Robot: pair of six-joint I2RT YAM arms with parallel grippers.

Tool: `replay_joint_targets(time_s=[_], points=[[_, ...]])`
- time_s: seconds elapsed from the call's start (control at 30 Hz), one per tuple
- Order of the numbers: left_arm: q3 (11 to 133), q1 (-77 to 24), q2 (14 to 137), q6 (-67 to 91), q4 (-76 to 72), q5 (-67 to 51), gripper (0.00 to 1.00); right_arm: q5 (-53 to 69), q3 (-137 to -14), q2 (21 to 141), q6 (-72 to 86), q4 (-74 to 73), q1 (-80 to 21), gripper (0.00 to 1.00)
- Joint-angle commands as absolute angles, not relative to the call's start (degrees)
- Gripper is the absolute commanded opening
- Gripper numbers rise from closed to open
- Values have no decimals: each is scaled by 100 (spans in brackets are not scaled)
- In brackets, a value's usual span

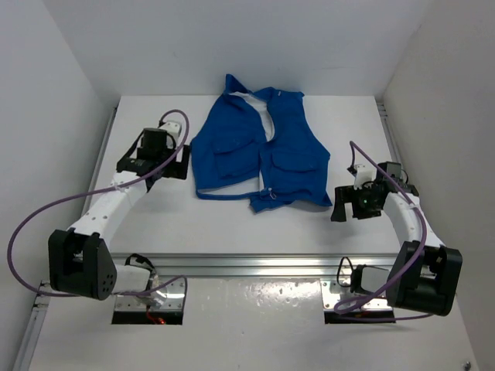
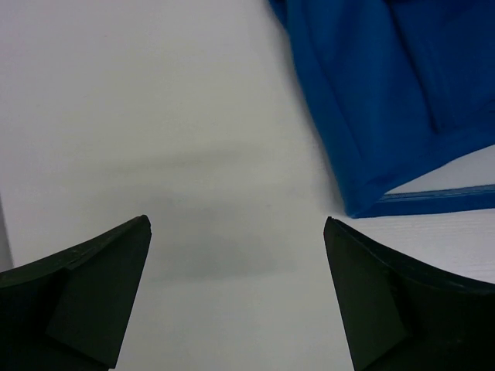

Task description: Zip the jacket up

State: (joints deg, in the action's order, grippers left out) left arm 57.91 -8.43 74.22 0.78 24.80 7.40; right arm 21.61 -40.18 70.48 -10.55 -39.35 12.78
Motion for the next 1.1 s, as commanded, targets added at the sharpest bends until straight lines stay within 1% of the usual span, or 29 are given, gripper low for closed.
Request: replay_joint_targets(time_s=[0.0,0.07,0.17,0.23,0.27,0.33,0.43,0.47,0.57,0.6,0.73,0.83,0.87,0.9,0.93,1.07], points=[[6205,-1439,7576,542,2566,1035,100,2303,-4157,7023,-1055,-3973,1292,100],[6433,-2079,7795,851,2636,1545,100,2364,-4157,7040,-993,-3955,1301,100],[6722,-2713,8294,1545,2873,2160,100,2391,-4148,7066,-932,-3929,1292,100],[7003,-3048,8620,1704,3075,2346,100,2391,-4149,7066,-940,-3964,1318,100],[7370,-3337,8996,1775,3311,2460,100,2382,-4140,7040,-949,-3973,1336,100],[7794,-3576,9376,1836,3497,2522,100,2382,-4122,7023,-958,-3964,1362,100],[8734,-3867,10123,1837,3691,2575,94,2391,-4096,7022,-949,-3990,1389,100],[9180,-3867,10308,1837,3770,2419,89,2434,-4078,7049,-941,-3982,1406,100],[9763,-4078,10957,2003,3910,2286,82,2479,-4043,7084,-958,-4008,1450,100],[10052,-4148,11099,2056,3911,2337,77,2496,-4034,7084,-967,-3990,1441,100],[10449,-4526,11636,2258,4025,2338,73,2549,-3999,7145,-976,-3999,1503,100],[10669,-4763,11969,2312,4078,2391,73,2636,-3990,7215,-967,-3990,1556,100],[10722,-4851,12040,2372,4078,2391,75,2663,-3982,7225,-975,-3973,1590,100],[10784,-4852,12128,2460,4078,2452,81,2698,-3973,7242,-958,-3973,1608,100],[10845,-4921,12207,2548,4078,2609,99,2768,-3973,7268,-958,-3981,1652,100],[11065,-5150,12550,2663,4140,3223,100,3049,-3981,7295,-1002,-4139,1714,100]])
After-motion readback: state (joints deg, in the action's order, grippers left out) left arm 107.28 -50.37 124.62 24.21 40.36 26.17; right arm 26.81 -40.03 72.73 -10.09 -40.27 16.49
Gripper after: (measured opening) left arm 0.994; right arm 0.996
